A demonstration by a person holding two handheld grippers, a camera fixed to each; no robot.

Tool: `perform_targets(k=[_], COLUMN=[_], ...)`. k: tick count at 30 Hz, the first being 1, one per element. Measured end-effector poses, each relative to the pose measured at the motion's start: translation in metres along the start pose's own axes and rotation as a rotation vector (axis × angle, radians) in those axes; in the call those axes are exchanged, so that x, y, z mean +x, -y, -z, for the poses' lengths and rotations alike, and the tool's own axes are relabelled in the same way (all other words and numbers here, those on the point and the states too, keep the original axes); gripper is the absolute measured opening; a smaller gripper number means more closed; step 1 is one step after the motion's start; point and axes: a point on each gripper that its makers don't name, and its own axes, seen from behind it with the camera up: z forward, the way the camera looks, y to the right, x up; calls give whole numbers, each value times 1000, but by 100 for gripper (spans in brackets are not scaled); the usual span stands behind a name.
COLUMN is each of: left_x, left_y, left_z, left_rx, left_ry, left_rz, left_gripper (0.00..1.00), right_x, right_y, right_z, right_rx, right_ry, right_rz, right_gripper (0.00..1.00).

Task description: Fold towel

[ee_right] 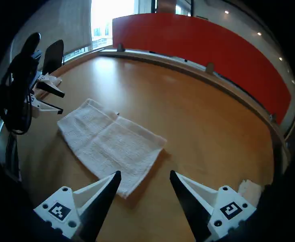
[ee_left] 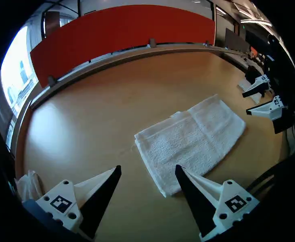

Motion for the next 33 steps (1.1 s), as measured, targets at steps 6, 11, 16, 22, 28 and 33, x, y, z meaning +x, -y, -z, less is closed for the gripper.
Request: perform_targets(k=[6,11,16,22,28,33], left_x=[-9,-14,-15,-21,-30,-35], left_y=[-2,-1,2,7,11,15], left_z=[6,9,14,22,31,39], left_rx=[6,13,26,47,68,85], left_ry=[0,1,-8,-16,-20,-27], left_rz=[26,36,53,83,112,134], left_gripper=[99,99,99,99,99,99], right_x=[-8,-10,-11,-12,-12,-10], right_y=[5,5,6,6,7,9], right_z=[9,9,7,5,1,-2], right_rx=[-5,-4,6,25,47,64], right_ry=[2,3,3,13,21,26], right_rz=[-19,-21,-7,19,48,72], right_gripper=[94,94,94,94,94,94])
